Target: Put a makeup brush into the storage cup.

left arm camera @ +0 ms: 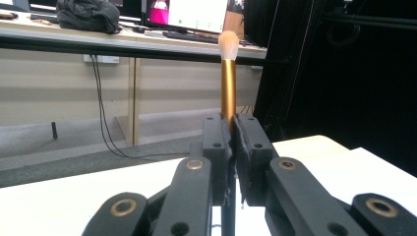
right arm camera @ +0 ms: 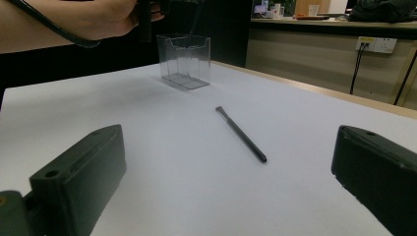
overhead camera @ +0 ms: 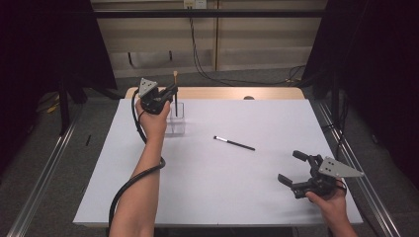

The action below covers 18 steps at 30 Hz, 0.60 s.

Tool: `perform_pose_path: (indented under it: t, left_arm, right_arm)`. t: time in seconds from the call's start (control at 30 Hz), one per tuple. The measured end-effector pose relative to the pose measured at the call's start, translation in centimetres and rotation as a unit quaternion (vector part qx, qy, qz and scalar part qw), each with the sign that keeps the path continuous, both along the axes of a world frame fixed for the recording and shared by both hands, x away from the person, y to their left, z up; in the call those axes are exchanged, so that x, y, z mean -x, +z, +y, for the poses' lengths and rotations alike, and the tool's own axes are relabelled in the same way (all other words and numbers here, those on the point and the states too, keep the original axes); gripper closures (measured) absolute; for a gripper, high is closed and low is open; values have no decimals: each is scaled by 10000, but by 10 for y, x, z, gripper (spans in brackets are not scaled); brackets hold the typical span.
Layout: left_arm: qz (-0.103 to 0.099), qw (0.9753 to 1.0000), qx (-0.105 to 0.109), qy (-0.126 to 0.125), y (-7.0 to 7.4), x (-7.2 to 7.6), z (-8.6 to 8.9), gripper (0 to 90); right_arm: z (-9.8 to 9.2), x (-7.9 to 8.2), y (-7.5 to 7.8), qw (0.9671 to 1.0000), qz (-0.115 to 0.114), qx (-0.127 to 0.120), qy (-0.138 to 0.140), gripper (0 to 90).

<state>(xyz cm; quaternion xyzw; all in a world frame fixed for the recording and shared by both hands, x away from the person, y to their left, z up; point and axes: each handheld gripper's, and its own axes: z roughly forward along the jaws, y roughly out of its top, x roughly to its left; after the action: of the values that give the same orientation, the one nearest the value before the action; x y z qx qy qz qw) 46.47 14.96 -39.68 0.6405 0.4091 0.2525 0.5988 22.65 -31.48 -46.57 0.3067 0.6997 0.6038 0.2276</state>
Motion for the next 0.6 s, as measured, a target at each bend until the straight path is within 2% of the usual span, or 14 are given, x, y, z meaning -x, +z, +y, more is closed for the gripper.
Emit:
perform_pose_path:
  t: [0.6]
  left_arm:
    - [31,10000,15,50,-8,3,4,840]
  right_arm:
    - [1,0,0,10000,-2,5,7,0]
